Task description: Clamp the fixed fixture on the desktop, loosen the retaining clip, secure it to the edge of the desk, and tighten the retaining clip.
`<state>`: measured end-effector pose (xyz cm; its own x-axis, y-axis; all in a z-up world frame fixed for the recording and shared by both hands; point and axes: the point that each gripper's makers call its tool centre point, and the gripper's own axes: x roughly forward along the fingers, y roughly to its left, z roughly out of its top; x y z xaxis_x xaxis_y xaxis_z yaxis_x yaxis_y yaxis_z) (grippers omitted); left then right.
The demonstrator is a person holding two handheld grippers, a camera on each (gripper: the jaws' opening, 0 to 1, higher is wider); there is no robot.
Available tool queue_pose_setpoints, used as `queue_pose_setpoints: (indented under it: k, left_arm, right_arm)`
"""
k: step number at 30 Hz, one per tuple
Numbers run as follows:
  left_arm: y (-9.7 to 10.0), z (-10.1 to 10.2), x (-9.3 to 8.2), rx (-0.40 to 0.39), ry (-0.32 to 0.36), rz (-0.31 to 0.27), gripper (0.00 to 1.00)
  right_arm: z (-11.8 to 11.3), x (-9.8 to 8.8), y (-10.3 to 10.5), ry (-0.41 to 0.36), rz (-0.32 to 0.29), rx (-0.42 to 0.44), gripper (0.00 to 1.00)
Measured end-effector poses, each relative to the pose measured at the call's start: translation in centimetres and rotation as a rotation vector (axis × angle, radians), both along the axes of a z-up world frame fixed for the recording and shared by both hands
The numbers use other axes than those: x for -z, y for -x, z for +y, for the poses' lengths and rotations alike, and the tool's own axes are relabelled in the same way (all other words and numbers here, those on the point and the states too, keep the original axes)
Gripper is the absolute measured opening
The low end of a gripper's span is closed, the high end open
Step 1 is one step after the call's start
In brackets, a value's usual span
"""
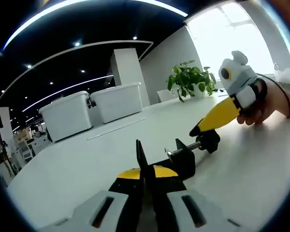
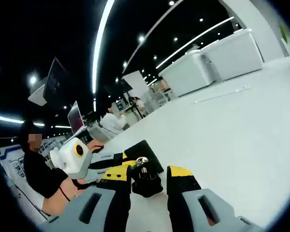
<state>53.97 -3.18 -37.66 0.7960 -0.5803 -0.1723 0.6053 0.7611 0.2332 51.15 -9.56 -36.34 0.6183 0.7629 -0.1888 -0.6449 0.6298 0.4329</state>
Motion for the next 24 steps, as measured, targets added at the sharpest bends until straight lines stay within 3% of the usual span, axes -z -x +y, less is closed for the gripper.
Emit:
queue_pose_setpoints:
  k: [2,8,14,19,24]
  left_arm:
    - [0.0,0.0,0.0,0.0,0.0,0.0,0.06]
    - [-0.1,0.0,0.0,0.0,0.001,0.001,0.06]
    - [-0.1,0.0,0.0,0.0,0.002,-0.001,0.06]
    - [-0.1,0.0,0.0,-0.001,0.002,0.0,0.06]
    - [-0.1,0.0,0.0,-0.001,0.0,-0.001,0.06]
  right_arm:
    - [0.6,0.4,0.4,0.03,-0.005,-0.023,0.25]
    - [0.5,0.2,0.4,0.011,-0.025,-0.028,0.23]
    - [0.9,-0.4,0.8,0.151,-0.259,-0.042,0.22]
    - [1.0,-0.6,0.8,0.219,-0.354,-0.038,0.22]
    - [1.2,-0.8,0.9,0.35,-0.498,-0.021,0.22]
